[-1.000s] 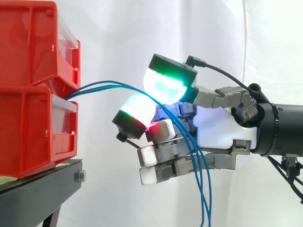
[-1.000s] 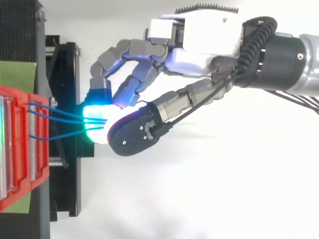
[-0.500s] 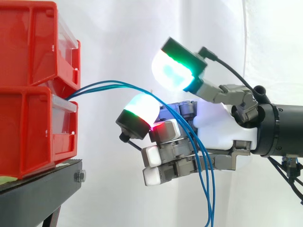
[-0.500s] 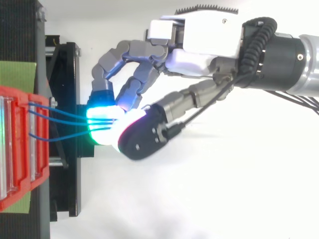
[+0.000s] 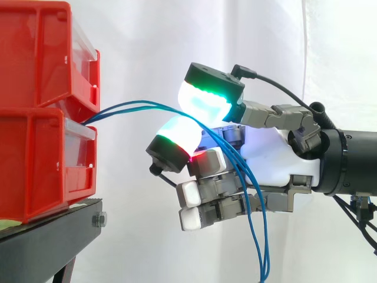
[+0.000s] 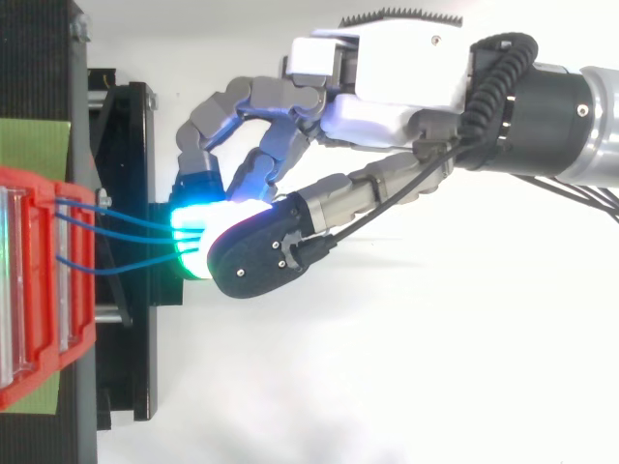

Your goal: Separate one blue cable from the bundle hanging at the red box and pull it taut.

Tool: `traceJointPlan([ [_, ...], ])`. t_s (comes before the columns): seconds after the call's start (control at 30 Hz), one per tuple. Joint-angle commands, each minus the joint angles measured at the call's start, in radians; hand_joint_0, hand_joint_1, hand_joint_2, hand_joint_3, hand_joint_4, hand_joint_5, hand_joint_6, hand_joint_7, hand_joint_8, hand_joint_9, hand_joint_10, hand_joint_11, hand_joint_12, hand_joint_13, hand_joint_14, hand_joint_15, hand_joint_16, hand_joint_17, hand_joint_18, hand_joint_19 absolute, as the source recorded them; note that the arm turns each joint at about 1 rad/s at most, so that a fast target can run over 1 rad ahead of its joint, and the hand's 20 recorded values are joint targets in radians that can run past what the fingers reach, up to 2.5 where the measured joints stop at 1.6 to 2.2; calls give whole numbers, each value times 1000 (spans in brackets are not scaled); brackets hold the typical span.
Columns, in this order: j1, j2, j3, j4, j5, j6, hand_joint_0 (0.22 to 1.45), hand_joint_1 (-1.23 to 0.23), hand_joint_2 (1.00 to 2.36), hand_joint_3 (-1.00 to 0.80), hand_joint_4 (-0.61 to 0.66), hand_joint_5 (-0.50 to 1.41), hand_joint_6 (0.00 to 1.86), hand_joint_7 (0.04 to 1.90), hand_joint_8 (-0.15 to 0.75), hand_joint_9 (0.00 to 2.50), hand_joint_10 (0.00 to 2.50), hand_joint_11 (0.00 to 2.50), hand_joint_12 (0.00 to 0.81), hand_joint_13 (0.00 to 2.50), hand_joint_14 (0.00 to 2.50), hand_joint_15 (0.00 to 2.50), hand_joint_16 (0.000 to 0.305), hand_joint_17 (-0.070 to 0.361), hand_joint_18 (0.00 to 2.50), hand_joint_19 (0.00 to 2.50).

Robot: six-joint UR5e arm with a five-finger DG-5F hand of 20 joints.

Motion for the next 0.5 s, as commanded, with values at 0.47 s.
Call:
traceJointPlan([
  [0.47, -1, -1, 0, 2, 0, 0, 493, -792, 1000, -500, 118, -181, 934, 1010, 373, 1051, 16, 1017, 367, 909, 20, 573, 49, 110, 736, 468],
])
